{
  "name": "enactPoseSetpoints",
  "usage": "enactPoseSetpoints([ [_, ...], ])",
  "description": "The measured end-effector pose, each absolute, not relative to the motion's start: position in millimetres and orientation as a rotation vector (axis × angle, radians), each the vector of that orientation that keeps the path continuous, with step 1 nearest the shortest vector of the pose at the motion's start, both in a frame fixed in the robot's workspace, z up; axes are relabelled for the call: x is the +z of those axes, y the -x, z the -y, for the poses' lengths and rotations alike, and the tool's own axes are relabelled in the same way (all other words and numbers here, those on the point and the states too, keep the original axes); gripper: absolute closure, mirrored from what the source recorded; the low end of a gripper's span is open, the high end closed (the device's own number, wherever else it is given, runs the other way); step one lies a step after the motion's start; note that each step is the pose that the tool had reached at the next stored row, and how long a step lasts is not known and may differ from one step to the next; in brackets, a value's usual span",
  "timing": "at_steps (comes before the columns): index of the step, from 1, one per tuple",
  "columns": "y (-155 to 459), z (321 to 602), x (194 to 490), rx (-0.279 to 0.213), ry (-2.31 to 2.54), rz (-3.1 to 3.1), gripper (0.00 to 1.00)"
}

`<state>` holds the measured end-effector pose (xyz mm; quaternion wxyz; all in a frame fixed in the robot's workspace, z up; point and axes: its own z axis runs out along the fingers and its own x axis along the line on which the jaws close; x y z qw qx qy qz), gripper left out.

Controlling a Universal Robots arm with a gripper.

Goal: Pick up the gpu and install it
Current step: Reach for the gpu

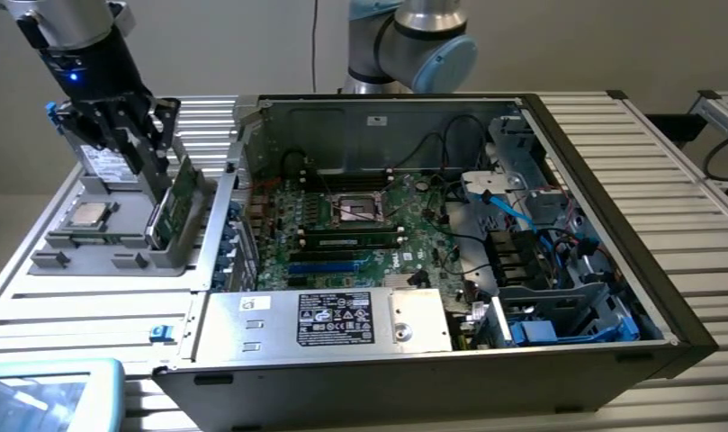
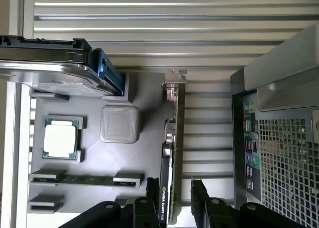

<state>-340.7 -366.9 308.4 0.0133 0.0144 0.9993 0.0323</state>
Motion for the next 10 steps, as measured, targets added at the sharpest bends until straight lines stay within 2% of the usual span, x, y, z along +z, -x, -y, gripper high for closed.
enactPoseSetpoints([
  [10, 341.3, 366.9, 345.4, 0.101, -0.045, -3.115, 0.6],
])
